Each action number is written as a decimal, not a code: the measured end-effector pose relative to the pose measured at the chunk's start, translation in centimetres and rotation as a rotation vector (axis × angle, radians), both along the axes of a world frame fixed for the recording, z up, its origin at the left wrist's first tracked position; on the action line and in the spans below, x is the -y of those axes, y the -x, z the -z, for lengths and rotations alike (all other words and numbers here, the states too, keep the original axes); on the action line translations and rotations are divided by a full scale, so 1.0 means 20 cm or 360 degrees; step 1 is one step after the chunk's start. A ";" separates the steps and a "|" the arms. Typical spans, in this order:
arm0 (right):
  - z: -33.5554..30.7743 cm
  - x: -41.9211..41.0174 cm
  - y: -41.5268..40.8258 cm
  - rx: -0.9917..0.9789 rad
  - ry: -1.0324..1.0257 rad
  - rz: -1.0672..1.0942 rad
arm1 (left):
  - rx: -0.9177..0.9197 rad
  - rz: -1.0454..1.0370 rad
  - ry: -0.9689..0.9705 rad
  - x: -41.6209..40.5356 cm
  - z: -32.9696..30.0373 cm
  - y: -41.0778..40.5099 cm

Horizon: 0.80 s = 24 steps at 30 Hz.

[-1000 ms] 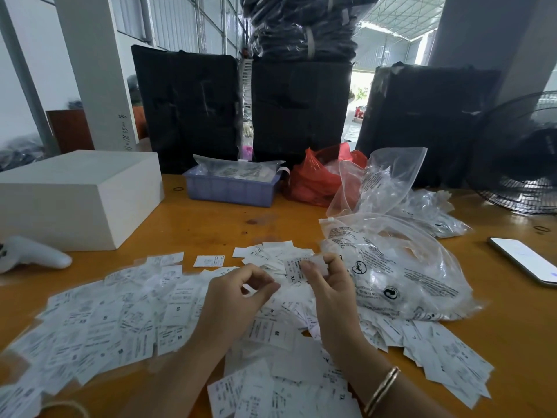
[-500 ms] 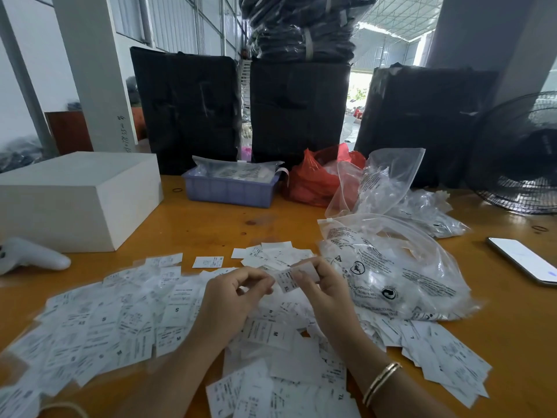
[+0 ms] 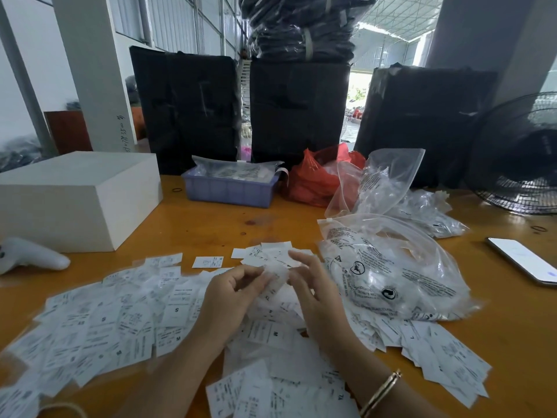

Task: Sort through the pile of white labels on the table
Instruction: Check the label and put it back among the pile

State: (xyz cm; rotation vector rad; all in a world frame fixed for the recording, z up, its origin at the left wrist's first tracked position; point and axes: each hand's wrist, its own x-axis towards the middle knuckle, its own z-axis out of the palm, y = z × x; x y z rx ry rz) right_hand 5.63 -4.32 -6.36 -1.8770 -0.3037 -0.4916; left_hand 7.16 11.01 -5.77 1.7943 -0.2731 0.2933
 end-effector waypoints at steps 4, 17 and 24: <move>0.01 0.01 0.00 0.0151 0.0328 0.0072 | -0.0011 -0.0031 0.0051 0.00 0.00 0.00; -0.21 0.24 -0.10 0.0251 -0.0215 0.0579 | 0.0012 -0.0596 -0.0259 -0.09 0.01 -0.05; -0.20 0.69 -0.33 -0.0614 0.1068 0.0973 | 0.0278 -0.0878 -0.1155 -0.12 0.03 -0.07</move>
